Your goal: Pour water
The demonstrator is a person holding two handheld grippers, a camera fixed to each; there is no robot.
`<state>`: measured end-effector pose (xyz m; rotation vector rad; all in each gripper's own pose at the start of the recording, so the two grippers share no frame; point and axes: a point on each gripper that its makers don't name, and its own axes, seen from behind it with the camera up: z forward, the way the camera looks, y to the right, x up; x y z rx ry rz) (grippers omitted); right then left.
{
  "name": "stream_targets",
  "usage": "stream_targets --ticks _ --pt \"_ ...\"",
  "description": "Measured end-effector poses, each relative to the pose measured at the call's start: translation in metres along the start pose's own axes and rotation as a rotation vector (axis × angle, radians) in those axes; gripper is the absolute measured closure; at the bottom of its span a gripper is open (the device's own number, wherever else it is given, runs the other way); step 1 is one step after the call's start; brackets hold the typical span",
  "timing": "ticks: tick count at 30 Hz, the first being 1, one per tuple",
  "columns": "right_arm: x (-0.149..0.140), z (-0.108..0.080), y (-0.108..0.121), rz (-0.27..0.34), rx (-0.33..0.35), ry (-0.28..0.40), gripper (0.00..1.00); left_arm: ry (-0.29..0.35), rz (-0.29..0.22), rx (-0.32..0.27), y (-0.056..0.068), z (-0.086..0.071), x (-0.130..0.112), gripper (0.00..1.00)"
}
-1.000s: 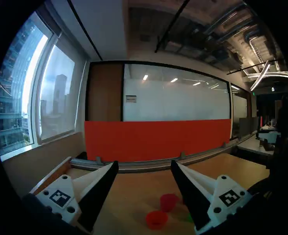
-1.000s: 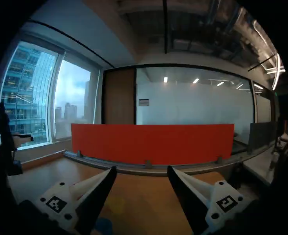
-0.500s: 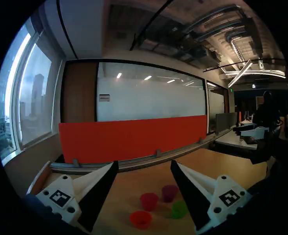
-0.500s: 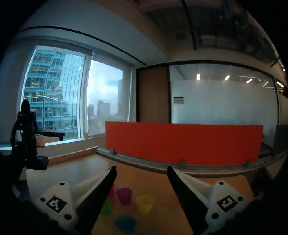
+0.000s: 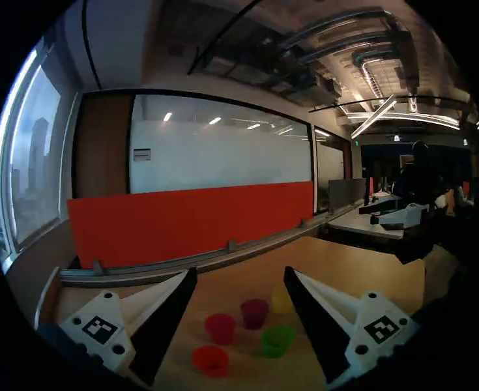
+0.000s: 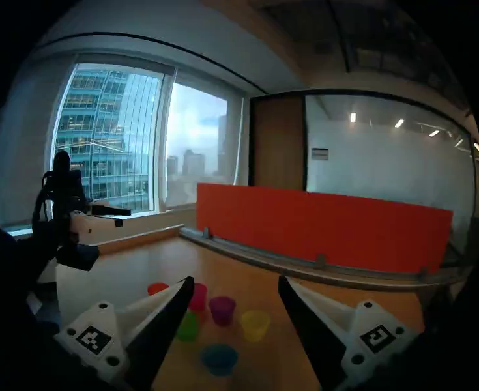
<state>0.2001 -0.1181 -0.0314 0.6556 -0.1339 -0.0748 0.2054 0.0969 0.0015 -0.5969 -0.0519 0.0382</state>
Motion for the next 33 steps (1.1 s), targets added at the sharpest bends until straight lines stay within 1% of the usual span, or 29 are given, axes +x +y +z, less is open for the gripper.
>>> stream_targets --ticks 5,13,20,26,29,33 --pt "-0.013 0.0 -0.003 -0.006 0.025 -0.04 0.0 -0.015 0.009 -0.056 0.013 0.002 -0.008 0.01" --pt "-0.033 0.001 -0.007 -0.026 0.056 -0.106 0.0 -0.049 0.017 -0.109 0.023 0.007 -0.025 0.01" --pt "-0.054 0.002 -0.015 -0.028 0.09 -0.146 0.0 -0.103 0.019 -0.147 0.03 0.015 -0.053 0.01" --pt "-0.077 0.003 -0.018 -0.028 0.103 -0.181 0.0 -0.146 0.027 -0.186 0.04 0.018 -0.079 0.01" --pt "-0.086 0.004 -0.018 -0.022 0.109 -0.195 0.0 -0.166 0.037 -0.196 0.044 0.021 -0.09 0.01" --pt "-0.098 0.006 -0.017 -0.015 0.115 -0.213 0.0 -0.198 0.035 -0.206 0.048 0.024 -0.107 0.01"
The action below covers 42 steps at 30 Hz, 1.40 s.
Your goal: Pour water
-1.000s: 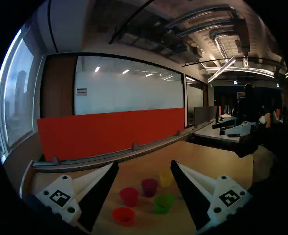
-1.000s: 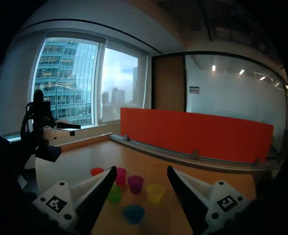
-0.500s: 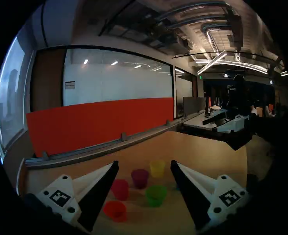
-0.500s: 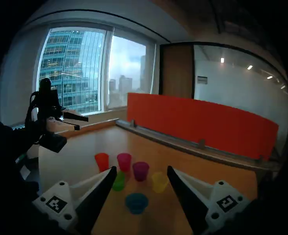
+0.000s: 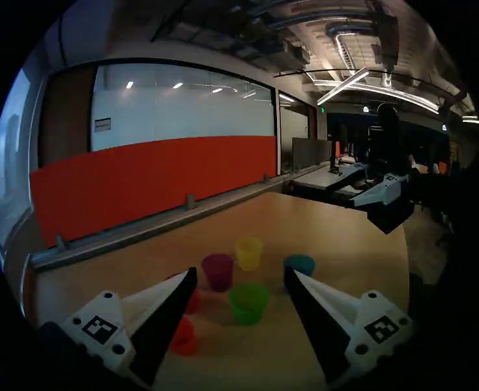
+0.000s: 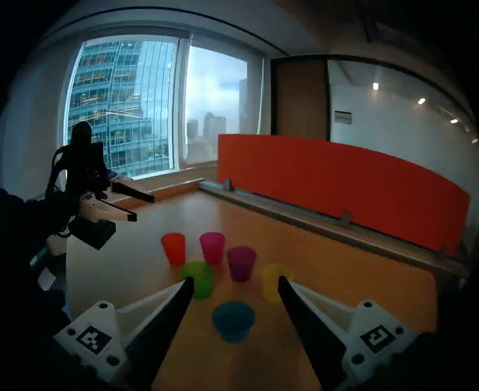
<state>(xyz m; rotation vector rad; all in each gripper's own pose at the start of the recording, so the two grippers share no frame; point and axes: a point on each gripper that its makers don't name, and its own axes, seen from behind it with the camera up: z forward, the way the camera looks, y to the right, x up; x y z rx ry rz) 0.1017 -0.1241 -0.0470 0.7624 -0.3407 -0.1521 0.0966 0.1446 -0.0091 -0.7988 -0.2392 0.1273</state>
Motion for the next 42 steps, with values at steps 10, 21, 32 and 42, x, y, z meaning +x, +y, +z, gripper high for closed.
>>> stream_targets --ticks 10,21,32,42 --pt "-0.038 0.013 0.004 0.006 0.01 -0.075 0.0 -0.095 -0.029 -0.039 0.007 0.019 -0.041 0.01" --pt "-0.08 0.032 0.0 -0.006 0.041 -0.174 0.0 -0.224 -0.055 -0.069 0.009 0.038 -0.086 0.01" --pt "-0.113 0.048 -0.003 -0.02 0.061 -0.258 0.0 -0.301 -0.052 -0.09 0.01 0.054 -0.111 0.01" --pt "-0.137 0.063 -0.002 -0.011 0.07 -0.314 0.0 -0.375 -0.037 -0.106 0.016 0.072 -0.129 0.01"
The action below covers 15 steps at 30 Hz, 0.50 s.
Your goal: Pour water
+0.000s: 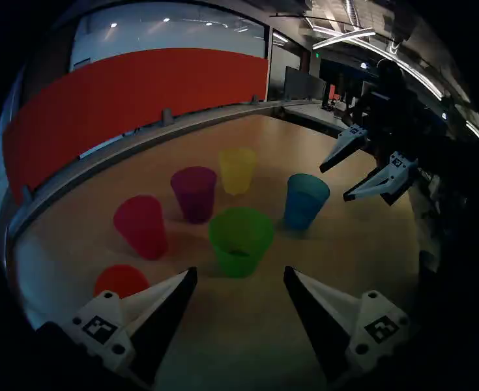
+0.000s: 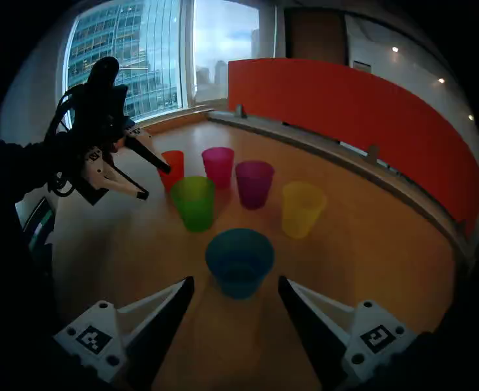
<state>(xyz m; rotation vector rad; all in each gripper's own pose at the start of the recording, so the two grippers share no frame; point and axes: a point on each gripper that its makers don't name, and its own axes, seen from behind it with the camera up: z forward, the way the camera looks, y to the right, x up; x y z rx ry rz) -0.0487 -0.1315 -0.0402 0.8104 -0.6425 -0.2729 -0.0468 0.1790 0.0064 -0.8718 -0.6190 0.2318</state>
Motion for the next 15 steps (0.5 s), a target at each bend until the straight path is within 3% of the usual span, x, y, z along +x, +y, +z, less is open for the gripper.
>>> stream_targets --ticks 15 --pt "-0.007 0.024 0.006 0.015 0.01 -0.037 0.0 -0.068 -0.017 -0.017 0.001 0.035 -0.001 0.01"
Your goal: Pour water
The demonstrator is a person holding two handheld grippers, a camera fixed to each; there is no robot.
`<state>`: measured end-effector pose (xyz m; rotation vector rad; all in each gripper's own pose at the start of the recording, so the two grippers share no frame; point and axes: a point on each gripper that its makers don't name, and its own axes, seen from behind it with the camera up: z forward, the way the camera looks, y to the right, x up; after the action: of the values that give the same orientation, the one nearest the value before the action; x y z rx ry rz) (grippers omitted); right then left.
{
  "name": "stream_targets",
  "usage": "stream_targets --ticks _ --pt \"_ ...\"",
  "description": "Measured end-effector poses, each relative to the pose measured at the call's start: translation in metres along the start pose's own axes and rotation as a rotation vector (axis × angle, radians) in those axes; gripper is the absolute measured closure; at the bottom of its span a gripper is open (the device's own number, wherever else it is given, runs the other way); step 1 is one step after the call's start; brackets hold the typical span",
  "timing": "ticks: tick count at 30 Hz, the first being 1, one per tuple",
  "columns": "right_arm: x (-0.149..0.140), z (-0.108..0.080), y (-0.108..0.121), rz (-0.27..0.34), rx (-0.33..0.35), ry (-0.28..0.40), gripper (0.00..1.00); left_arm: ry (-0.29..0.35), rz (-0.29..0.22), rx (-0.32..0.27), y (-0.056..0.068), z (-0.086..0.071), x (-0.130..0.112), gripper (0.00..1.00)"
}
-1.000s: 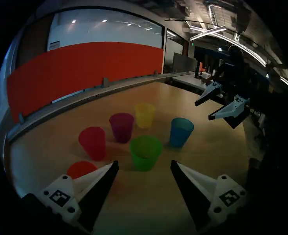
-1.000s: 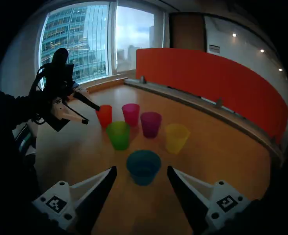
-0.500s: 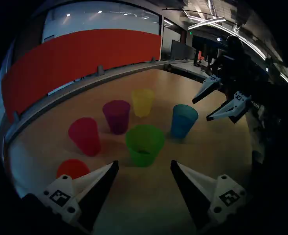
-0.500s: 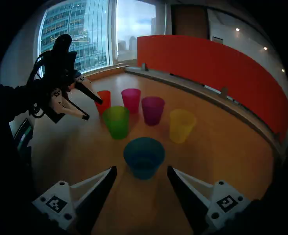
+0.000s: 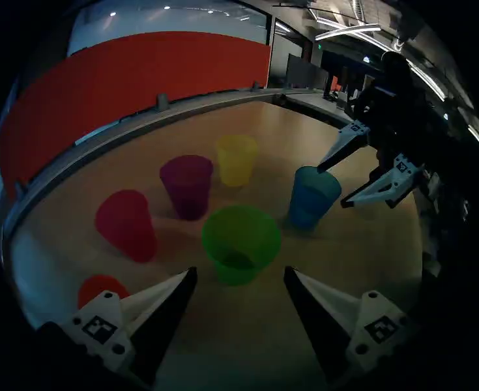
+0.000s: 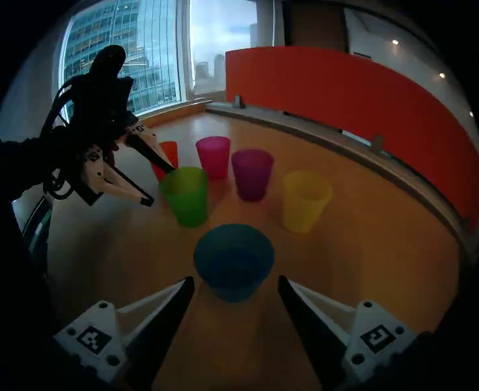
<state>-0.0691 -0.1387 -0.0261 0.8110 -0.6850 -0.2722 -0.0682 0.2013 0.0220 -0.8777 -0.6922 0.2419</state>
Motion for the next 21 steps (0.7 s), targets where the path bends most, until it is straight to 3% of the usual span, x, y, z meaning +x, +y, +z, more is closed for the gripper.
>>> stream_targets --ticks 21 --pt "0.001 0.03 0.001 0.001 0.013 -0.031 0.0 -0.015 -0.011 0.001 -0.001 0.028 0.01 0.01"
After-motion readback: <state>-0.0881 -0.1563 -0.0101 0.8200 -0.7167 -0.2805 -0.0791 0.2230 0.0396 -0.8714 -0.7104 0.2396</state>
